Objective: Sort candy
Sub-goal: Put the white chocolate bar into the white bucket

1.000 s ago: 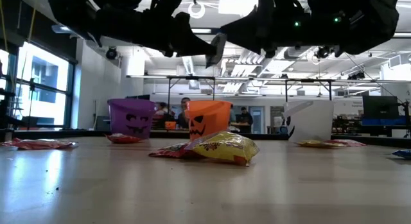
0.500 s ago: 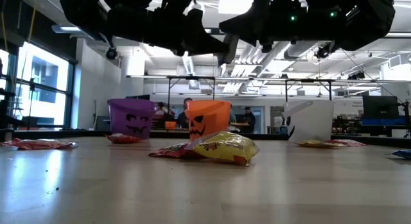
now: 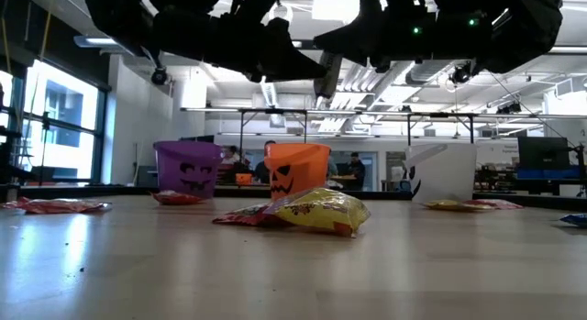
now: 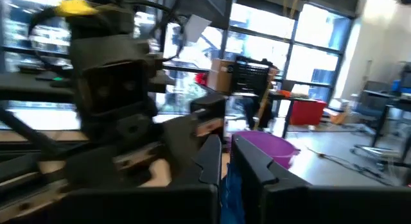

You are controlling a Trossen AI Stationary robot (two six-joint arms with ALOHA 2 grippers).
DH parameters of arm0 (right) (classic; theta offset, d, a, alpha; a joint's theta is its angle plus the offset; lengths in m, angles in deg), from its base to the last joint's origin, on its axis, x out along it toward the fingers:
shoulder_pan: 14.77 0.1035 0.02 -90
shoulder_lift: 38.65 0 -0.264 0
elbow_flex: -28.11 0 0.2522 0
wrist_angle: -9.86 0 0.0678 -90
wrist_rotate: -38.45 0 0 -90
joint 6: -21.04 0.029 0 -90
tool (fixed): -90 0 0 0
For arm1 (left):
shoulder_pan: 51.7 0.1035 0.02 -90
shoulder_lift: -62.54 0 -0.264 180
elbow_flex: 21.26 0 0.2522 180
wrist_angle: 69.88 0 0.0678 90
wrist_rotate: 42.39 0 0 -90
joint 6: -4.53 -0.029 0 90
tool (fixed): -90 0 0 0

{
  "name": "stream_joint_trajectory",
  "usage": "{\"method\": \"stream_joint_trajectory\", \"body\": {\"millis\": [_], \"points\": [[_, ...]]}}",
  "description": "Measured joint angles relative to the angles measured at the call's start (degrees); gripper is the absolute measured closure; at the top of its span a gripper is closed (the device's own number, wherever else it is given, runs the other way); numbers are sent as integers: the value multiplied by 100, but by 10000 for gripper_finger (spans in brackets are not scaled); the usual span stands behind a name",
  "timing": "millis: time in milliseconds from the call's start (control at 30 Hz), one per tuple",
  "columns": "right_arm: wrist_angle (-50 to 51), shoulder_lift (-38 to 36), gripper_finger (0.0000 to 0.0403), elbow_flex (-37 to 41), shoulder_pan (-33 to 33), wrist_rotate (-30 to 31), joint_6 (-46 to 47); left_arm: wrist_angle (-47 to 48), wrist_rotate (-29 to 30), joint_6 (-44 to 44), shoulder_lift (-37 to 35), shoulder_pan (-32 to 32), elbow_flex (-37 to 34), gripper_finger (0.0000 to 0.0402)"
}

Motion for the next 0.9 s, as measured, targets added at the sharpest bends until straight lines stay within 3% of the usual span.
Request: {"method": "stream_joint_trajectory", "body": {"millis": [233,433,533,667,900], "points": [[668,-495,394,11,-361,132,-82,-366,5,129,-2,35,-357,230],[2993,-1976,396,11,-916,1571,-567,-784,-10,309,-2,74,-796,212],[4260,-2662,397,11,-1563,1902,-567,-803,-12,305,0,74,-870,211],[5407,-3102,397,40,-2727,1574,-158,-814,-13,302,0,72,-915,211],[5564,-2907,398,321,-4375,389,283,-812,-12,254,0,72,-916,211]]}}
